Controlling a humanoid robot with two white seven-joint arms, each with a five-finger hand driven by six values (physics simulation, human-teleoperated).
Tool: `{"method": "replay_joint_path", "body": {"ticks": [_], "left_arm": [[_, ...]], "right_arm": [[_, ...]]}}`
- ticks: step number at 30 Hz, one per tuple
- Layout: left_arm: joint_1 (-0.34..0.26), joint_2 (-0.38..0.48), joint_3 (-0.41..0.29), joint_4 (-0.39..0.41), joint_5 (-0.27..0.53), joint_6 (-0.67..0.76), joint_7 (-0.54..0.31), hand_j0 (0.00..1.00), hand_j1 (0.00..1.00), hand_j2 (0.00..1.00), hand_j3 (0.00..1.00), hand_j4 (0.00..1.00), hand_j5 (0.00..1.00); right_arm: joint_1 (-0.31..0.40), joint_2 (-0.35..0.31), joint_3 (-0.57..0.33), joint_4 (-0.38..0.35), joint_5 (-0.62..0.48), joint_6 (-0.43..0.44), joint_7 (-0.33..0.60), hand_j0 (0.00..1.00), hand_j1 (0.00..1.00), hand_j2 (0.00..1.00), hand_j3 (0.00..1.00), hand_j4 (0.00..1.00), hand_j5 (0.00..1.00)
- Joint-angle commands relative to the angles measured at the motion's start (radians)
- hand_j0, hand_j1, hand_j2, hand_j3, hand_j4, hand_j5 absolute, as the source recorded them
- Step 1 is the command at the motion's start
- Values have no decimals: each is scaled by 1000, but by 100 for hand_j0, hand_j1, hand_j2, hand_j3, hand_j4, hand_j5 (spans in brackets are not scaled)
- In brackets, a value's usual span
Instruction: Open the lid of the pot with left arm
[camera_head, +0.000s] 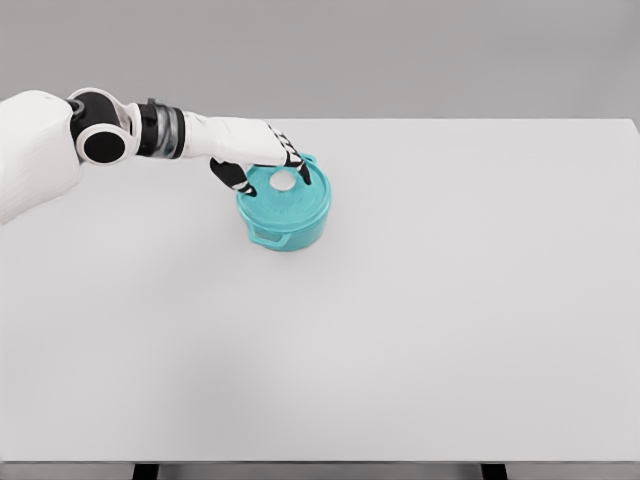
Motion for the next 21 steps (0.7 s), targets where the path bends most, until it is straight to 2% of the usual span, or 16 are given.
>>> {"method": "replay_joint_path", "body": {"ticks": [1,8,14,21], "left_arm": [[0,-1,2,0,4,2,0,75,75,75,75,75,75],[0,-3,-4,0,-7,2,0,72,72,72,72,72,72],[0,0,-4,0,-15,2,-1,63,63,63,63,63,63],[-2,0,-4,0,-19,2,-1,58,58,58,58,58,58]], "right_arm": [[0,0,0,0,1,0,1,100,100,100,100,100,100],[0,0,0,0,1,0,1,100,100,100,100,100,100],[-2,0,0,0,1,0,-1,100,100,100,100,100,100],[0,0,0,0,-1,0,-1,100,100,100,100,100,100]]}}
